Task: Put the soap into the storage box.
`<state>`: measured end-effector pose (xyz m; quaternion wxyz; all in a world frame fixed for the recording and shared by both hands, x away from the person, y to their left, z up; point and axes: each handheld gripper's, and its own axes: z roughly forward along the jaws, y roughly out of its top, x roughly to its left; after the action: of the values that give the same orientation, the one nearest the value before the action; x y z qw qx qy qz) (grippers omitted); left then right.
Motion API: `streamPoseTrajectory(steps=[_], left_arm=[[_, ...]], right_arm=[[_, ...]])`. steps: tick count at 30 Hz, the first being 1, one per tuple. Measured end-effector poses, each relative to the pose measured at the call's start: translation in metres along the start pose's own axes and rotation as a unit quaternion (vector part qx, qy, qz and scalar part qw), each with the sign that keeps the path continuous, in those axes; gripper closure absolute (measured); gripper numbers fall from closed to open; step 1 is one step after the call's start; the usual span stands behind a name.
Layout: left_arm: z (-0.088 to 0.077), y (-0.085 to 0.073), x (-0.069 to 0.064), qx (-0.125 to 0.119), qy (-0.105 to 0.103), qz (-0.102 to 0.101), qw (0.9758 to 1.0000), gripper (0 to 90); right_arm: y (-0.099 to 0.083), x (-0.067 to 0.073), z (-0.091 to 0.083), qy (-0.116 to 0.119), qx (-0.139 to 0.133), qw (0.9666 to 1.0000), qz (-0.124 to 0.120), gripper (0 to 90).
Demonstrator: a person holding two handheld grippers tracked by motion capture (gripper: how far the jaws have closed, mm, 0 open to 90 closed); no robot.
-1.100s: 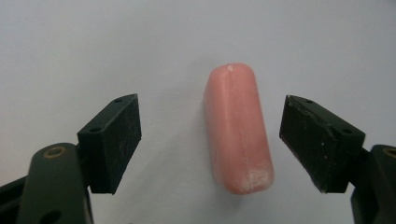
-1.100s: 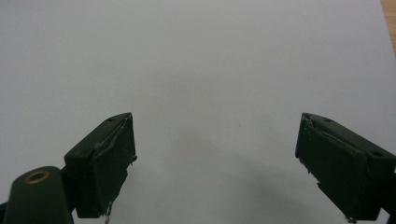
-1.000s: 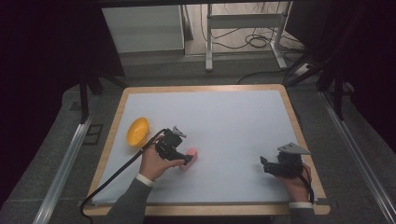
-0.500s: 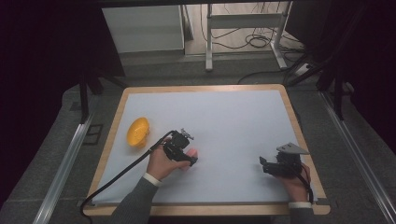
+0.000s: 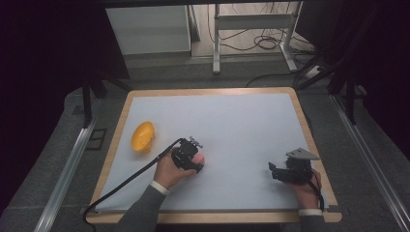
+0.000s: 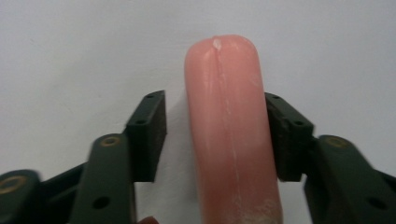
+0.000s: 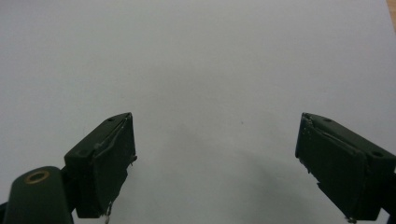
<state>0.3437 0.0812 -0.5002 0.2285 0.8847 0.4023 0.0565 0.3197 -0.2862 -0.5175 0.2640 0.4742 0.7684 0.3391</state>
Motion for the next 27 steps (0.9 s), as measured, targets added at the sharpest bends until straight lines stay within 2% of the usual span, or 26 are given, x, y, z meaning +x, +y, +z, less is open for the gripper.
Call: streamPoseTrajectory(steps=[5, 14, 24, 27], left_arm=[[0.0, 0.001, 0.001, 0.004, -0.002, -0.007, 1.0, 59.3], [-0.003, 0.0, 0.002, 0.002, 0.001, -0.005, 1.0, 60.0], [-0.02, -0.001, 0.007, -0.018, 0.003, -0.004, 0.9998, 60.0], [-0.024, -0.002, 0.01, -0.025, 0.003, -0.009, 0.9996, 60.0]], right_arm=[[0.0, 0.0, 0.001, 0.0, 0.003, 1.0, 0.0, 11.9], [0.0, 0.0, 0.001, -0.002, 0.003, 1.0, 0.0, 11.9], [0.0, 0.0, 0.001, -0.003, 0.003, 1.0, 0.0, 11.9], [0.0, 0.0, 0.001, -0.003, 0.005, 1.0, -0.001, 11.9]])
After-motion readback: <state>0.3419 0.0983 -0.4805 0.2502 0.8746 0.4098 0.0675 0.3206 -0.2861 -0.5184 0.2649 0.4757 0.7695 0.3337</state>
